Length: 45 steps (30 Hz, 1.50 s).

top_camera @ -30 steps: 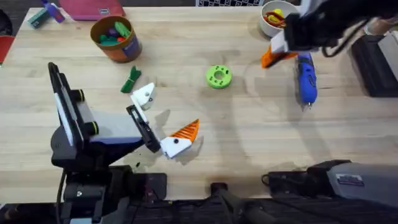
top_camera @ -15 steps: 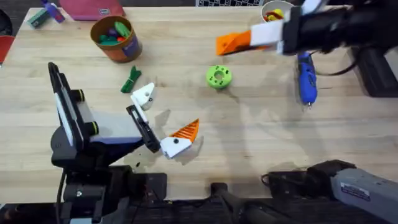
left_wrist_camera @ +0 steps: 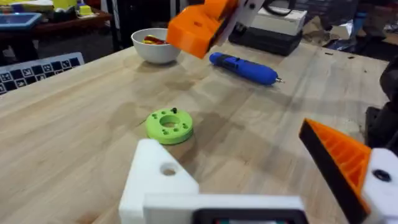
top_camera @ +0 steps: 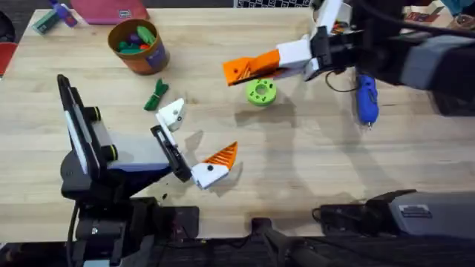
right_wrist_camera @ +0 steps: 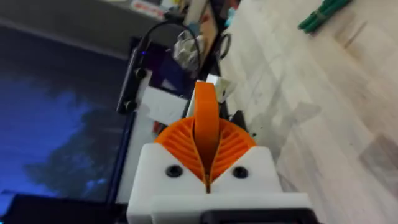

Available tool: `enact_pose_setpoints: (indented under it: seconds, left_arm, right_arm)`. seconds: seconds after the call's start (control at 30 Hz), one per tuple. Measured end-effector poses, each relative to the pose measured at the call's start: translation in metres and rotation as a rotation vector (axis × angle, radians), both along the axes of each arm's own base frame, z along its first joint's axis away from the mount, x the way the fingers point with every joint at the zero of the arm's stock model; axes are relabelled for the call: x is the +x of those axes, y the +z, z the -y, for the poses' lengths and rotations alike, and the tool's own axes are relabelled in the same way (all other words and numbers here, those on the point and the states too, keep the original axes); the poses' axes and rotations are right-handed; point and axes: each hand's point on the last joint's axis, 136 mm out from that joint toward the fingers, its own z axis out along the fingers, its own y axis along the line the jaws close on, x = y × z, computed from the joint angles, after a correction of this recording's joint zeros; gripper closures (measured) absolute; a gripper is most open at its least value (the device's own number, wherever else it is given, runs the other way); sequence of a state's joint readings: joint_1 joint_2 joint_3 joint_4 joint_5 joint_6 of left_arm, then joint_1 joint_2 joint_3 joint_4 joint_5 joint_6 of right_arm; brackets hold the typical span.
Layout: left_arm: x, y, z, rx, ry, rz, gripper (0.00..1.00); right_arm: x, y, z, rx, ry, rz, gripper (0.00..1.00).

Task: Pick up the gripper from the table and insert it into the empty holder that is missing its gripper. Then pick up a screw, insert it into the mounting hole, and use the screwdriver to tighten it. Finally, clean up the table by picking up the vegetable and placing it into the bucket.

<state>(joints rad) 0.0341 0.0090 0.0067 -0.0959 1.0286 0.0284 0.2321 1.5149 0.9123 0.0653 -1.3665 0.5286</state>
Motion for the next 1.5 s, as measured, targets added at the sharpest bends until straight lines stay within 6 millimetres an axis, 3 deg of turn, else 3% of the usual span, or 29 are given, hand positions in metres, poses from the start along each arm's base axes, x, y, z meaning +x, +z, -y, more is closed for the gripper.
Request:
enact_pose_setpoints:
  seconds: [0.2, 0.27, 0.67, 1.1, 1.5]
  left_arm:
    - [0.0, 0.0, 0.0, 0.0, 0.0, 0.0, 0.015]
    - [0.0, 0.0, 0.0, 0.0, 0.0, 0.0, 0.016]
    - [0.0, 0.0, 0.0, 0.0, 0.0, 0.0, 0.015]
    - [0.0, 0.0, 0.0, 0.0, 0.0, 0.0, 0.015]
    - [0.0, 0.0, 0.0, 0.0, 0.0, 0.0, 0.016]
  right_arm:
    - [-0.012, -0.026, -0.019, 0.039, 0.143, -0.145, 0.993]
    - [-0.027, -0.037, -0.035, 0.036, 0.22, -0.204, 0.993]
    - [-0.053, -0.047, -0.06, 0.018, 0.318, -0.232, 0.993]
    - [-0.044, -0.053, -0.084, -0.014, 0.342, -0.261, 0.993]
    - [-0.043, -0.057, -0.086, -0.02, 0.344, -0.275, 0.993]
